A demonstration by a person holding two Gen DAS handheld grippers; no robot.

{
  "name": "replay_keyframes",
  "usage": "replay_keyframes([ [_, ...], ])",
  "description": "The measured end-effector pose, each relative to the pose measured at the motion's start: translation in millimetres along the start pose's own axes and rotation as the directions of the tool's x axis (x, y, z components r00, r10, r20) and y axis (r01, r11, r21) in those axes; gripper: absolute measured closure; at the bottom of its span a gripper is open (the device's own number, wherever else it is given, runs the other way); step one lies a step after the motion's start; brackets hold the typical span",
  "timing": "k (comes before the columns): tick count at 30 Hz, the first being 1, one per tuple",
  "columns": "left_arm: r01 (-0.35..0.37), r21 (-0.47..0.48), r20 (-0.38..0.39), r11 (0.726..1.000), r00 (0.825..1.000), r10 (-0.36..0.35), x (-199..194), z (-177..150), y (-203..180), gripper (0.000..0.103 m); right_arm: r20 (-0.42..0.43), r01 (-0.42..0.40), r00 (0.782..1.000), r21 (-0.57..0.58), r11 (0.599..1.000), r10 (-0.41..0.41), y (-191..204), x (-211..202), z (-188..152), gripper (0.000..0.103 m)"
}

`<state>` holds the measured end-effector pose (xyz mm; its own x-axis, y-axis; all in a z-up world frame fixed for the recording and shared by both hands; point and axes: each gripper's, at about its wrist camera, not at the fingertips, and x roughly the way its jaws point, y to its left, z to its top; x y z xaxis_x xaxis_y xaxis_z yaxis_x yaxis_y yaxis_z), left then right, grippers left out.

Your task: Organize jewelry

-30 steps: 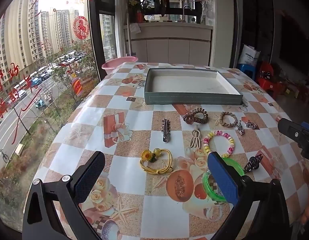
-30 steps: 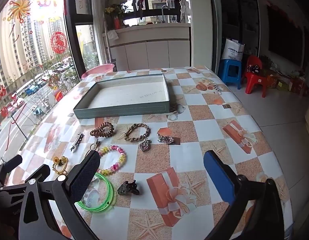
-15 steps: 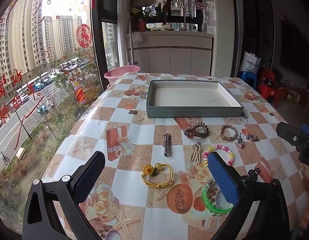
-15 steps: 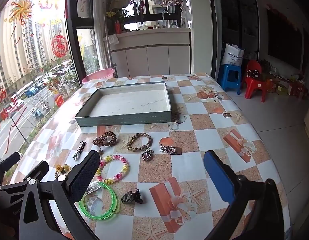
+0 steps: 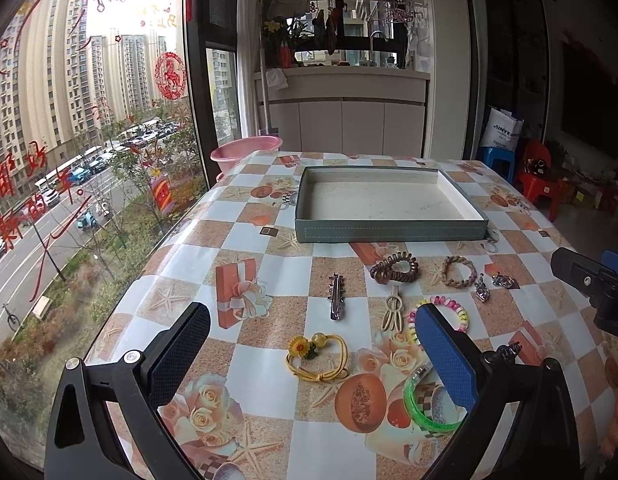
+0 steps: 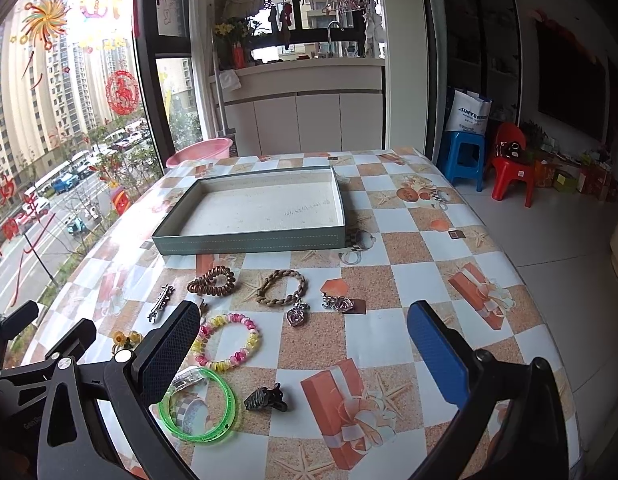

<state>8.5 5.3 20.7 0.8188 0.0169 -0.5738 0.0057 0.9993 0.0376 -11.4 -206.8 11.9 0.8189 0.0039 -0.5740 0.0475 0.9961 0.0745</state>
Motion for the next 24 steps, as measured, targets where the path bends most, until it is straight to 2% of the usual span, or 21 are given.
replay_keyframes([
  [24,0.008,-0.006,-0.007,1.0,1.0,-0.008,-0.2,0.6,0.1,0.0,0.006,-0.005,1.0,0.004,1.0,0.005,1.6,-2.9,4.3,0.0],
])
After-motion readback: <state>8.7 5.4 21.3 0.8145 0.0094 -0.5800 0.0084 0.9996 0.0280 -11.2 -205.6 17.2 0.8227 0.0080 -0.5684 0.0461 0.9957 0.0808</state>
